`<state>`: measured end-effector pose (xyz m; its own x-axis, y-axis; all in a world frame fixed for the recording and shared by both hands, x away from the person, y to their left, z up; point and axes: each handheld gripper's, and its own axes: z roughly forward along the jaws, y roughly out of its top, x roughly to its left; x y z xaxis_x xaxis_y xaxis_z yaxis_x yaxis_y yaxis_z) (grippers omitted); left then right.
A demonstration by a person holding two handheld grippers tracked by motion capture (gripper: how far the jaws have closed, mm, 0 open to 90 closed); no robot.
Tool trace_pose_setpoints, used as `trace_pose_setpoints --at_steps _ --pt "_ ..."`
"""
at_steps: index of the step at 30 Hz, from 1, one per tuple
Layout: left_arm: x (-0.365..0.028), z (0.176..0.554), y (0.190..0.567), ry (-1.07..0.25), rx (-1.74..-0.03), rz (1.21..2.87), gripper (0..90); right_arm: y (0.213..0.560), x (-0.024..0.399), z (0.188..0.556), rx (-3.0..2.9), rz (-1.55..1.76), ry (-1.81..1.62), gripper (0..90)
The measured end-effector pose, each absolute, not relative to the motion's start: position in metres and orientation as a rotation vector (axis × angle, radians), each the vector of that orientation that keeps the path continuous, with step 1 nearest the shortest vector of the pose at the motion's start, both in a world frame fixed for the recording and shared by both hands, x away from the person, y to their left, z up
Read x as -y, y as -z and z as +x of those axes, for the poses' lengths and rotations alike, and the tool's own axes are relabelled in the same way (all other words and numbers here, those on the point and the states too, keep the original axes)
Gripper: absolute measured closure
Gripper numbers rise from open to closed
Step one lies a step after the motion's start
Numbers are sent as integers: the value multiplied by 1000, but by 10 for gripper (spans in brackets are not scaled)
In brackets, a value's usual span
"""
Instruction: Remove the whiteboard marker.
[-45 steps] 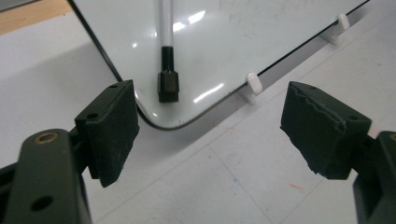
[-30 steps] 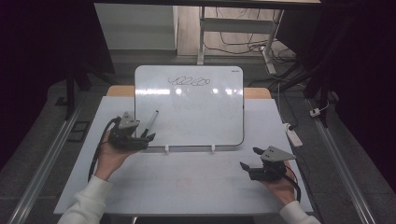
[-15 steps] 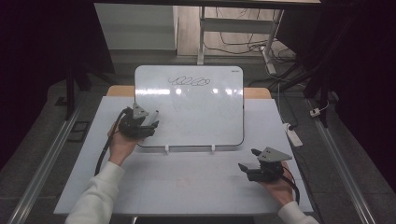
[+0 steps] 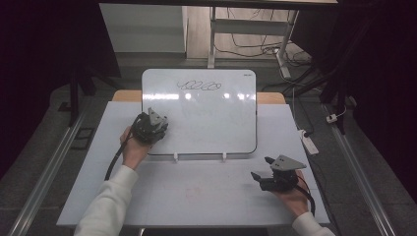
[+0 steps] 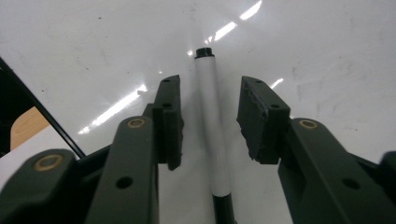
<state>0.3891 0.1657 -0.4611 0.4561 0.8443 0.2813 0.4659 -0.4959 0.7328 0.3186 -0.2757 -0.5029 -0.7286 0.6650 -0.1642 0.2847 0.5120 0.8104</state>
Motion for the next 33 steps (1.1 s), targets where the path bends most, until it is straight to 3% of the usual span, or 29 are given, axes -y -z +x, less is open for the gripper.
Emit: trace_pose_setpoints --at_steps 10,25,33 --pt "-156 386 465 -925 -1051 2164 793 503 275 319 -2288 782 -1090 222" --pt "-161 376 452 -882 -1007 2131 815 502 277 318 -2268 801 -1119 233" --pt "-167 357 430 -696 -921 1969 815 496 277 321 -2269 853 -1249 258"
